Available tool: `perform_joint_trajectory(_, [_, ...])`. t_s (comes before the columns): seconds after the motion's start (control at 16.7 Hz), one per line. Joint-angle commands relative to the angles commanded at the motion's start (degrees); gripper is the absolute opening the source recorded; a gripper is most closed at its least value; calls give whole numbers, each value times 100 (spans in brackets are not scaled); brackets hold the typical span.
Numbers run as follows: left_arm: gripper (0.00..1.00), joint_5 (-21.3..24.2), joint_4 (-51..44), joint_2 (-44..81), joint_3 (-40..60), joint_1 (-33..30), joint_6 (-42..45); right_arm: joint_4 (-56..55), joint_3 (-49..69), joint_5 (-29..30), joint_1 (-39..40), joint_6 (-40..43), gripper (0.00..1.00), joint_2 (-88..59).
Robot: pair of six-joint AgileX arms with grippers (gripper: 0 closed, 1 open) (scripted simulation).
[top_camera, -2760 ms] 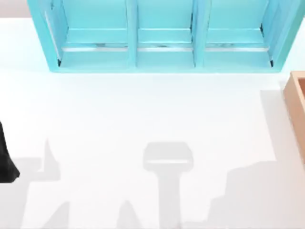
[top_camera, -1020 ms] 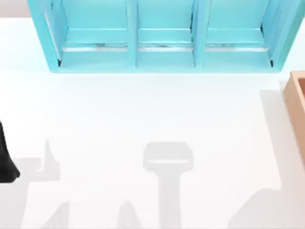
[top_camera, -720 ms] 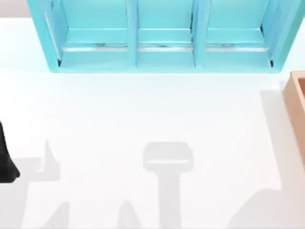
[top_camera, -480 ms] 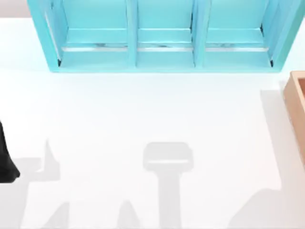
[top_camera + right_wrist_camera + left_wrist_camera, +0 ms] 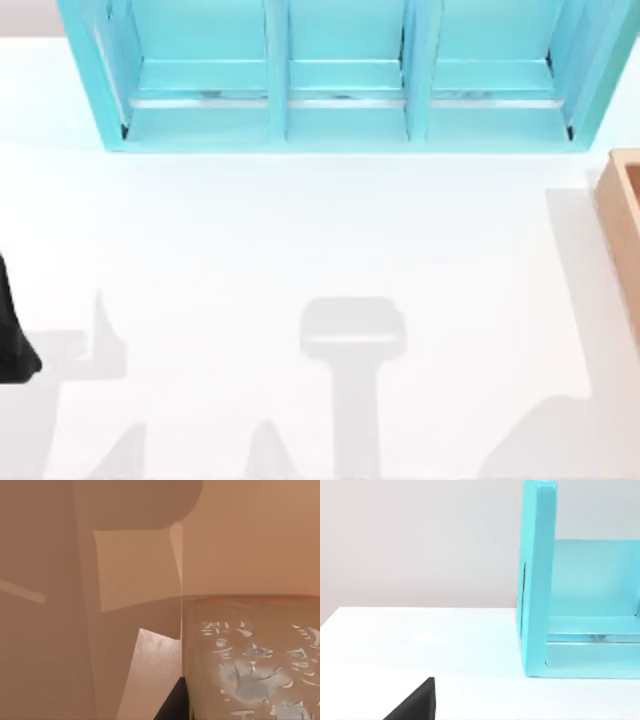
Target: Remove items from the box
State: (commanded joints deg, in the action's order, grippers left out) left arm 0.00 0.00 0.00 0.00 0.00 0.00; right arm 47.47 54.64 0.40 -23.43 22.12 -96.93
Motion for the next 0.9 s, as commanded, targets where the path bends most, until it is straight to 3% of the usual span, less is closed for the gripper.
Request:
perform_joint_trajectory(0.24, [100, 0, 0, 0, 0, 0, 0, 221, 212, 1, -10, -1, 0, 48])
perform_joint_trajectory(0.9, [100, 0, 0, 0, 0, 0, 0, 2792, 2151, 1, -34, 40, 0, 588])
